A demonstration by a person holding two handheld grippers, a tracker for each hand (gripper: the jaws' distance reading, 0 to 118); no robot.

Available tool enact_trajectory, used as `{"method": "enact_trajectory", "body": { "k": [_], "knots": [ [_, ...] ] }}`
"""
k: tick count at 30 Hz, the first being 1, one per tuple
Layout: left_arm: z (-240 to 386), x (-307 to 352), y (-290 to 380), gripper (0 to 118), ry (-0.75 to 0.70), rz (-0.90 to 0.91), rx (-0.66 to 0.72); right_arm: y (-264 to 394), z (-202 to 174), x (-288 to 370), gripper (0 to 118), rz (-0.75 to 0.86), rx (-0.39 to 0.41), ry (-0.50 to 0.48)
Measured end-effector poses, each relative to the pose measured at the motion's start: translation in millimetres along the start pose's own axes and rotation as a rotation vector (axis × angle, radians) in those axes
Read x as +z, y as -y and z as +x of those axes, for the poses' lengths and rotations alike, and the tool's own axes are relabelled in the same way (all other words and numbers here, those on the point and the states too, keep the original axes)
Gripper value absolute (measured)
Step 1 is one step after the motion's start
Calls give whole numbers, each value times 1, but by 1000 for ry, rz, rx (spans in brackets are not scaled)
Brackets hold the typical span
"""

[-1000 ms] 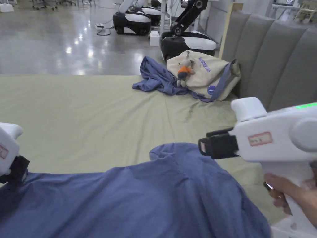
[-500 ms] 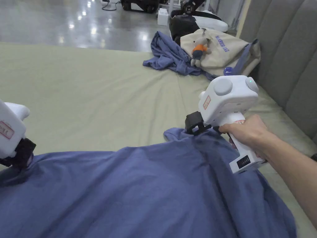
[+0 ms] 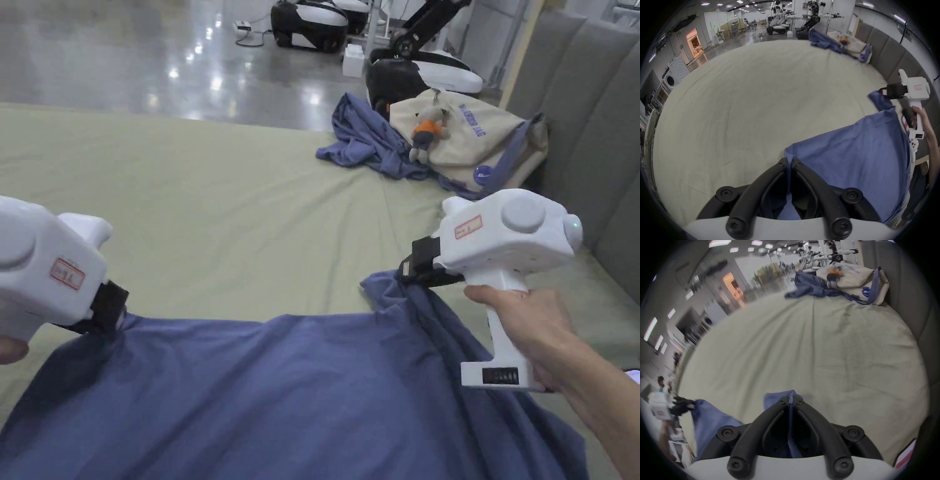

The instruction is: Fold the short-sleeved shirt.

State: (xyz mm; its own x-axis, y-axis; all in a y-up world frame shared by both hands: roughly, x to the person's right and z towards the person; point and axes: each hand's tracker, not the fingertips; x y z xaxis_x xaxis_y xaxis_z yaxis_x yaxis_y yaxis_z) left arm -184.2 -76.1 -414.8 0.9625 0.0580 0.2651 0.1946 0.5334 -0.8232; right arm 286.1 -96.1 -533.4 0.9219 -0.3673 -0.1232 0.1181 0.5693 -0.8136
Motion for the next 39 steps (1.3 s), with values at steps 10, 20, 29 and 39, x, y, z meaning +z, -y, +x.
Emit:
{"method": "enact_trajectory", "body": {
  "k": [10,20,29,39],
  "knots": [
    [40,177,55,4,104,475,89,78,-75,270,4,485,143,-87],
    [109,329,184,4,44,909,108,233,-160,483,4,919,220,-93],
    [106,373,190,4,-80,1025,114,225,-158,519,4,949,189,-104],
    [86,403,44,4,-114,1185,23,63,-211,524,4,979,358,-148]
  ]
}}
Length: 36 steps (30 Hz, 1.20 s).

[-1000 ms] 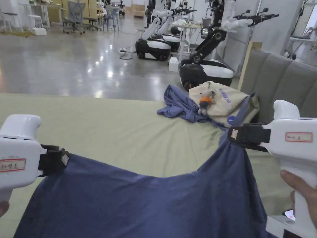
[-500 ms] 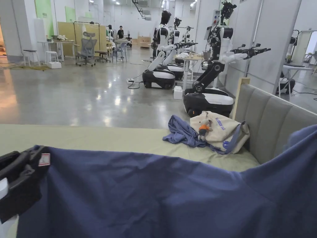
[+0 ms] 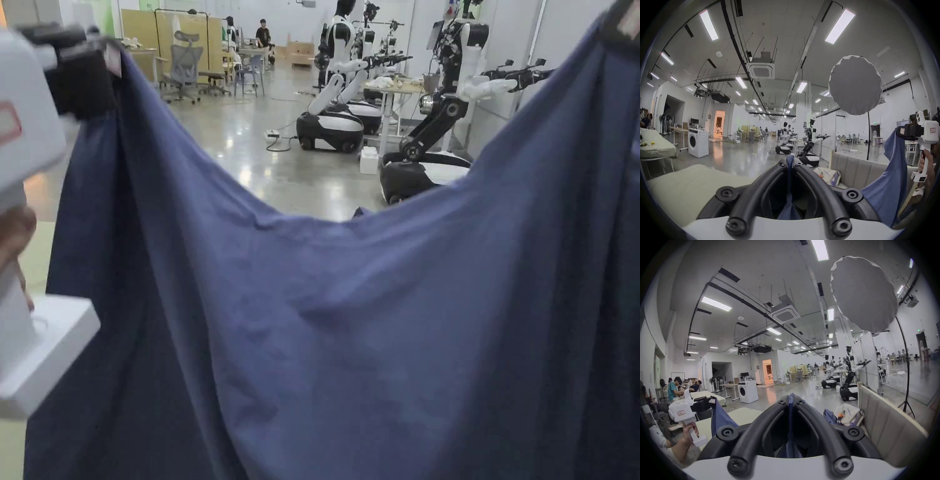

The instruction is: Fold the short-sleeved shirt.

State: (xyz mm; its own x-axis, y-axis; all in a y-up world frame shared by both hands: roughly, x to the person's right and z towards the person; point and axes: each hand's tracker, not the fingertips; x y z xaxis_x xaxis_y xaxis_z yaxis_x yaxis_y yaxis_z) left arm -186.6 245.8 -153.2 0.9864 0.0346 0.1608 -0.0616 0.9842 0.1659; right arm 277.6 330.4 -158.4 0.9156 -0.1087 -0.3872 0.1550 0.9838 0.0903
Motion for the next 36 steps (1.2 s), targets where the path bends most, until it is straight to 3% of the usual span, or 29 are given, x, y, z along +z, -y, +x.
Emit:
{"method": "enact_trajectory", "body": {
  "k": [4,7,12,15,22,30,32,33,36],
  "knots": [
    [-14,-63,-42,4,-13,34,-25,-46,6,-63,4,5,51,-14],
    [-28,-108,-73,4,-42,50,-17,-82,15,-109,4,25,46,-11],
    [-54,-172,-112,4,-124,45,-7,-126,11,-178,4,66,143,71],
    [-64,-201,-121,4,-161,28,4,-135,7,-213,4,57,146,73],
    [-65,-259,-97,4,-235,-64,-77,-127,0,-278,4,12,161,120],
    [-78,-302,-34,4,-218,-175,-28,-86,9,-326,4,-55,158,119],
    [-80,-311,-21,4,-239,-199,-39,-73,16,-334,4,-49,98,140],
    [-82,-314,-14,4,-237,-225,-42,-67,20,-340,4,-79,79,104],
    [-87,-322,9,4,-244,-258,-41,-45,26,-352,4,-97,93,134]
  ]
}}
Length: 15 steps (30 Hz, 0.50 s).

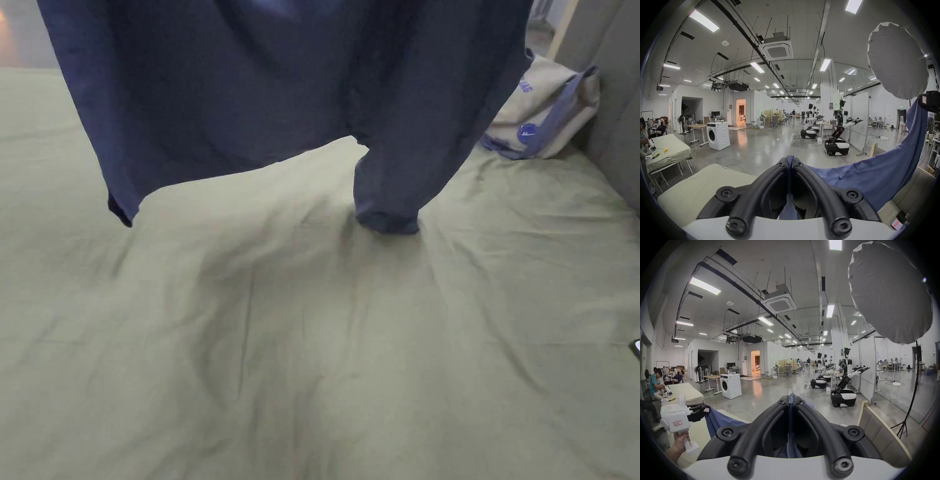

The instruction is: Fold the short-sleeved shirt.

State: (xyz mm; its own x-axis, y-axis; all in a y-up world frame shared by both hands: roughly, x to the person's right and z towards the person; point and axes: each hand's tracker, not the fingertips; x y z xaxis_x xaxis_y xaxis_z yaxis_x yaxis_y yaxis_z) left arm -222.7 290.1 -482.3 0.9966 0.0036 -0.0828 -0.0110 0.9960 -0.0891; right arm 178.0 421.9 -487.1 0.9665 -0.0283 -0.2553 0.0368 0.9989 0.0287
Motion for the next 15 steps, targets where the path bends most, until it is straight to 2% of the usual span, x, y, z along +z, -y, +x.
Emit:
{"method": "enact_trajectory", "body": {
  "k": [4,6,7,13,15],
  "knots": [
    [-8,-10,25,4,7,-42,1,26,3,-8,4,-74,50,-2],
    [-14,-7,35,4,18,-62,-3,36,7,0,4,-94,30,-23],
    [-17,0,42,4,27,-62,-1,42,10,7,4,-101,7,-35],
    [-35,67,86,4,105,-100,-39,79,24,74,4,-134,-20,-70],
    [-42,96,99,4,111,-119,-39,93,24,104,4,-152,4,-78]
  ]
}}
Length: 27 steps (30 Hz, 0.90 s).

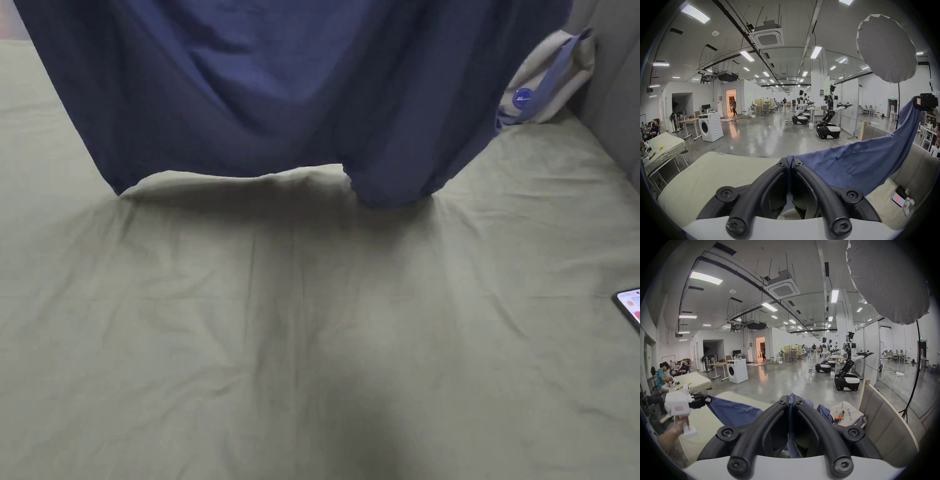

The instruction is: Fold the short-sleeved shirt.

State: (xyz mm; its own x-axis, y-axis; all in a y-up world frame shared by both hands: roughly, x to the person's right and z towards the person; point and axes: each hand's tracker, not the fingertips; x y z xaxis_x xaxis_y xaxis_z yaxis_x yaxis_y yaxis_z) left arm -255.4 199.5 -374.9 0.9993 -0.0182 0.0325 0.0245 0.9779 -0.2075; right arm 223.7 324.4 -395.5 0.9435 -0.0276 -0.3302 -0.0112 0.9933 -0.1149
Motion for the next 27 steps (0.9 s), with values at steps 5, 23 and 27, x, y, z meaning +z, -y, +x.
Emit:
{"method": "enact_trajectory", "body": {
  "k": [5,23,27],
  "knots": [
    [-10,68,54,4,50,-90,-7,60,0,76,4,-72,-55,-38],
    [-22,226,267,4,0,-491,87,320,-28,272,4,-387,-343,-75],
    [-30,241,292,4,-37,-538,84,354,-40,290,4,-472,-365,-88]
  ]
}}
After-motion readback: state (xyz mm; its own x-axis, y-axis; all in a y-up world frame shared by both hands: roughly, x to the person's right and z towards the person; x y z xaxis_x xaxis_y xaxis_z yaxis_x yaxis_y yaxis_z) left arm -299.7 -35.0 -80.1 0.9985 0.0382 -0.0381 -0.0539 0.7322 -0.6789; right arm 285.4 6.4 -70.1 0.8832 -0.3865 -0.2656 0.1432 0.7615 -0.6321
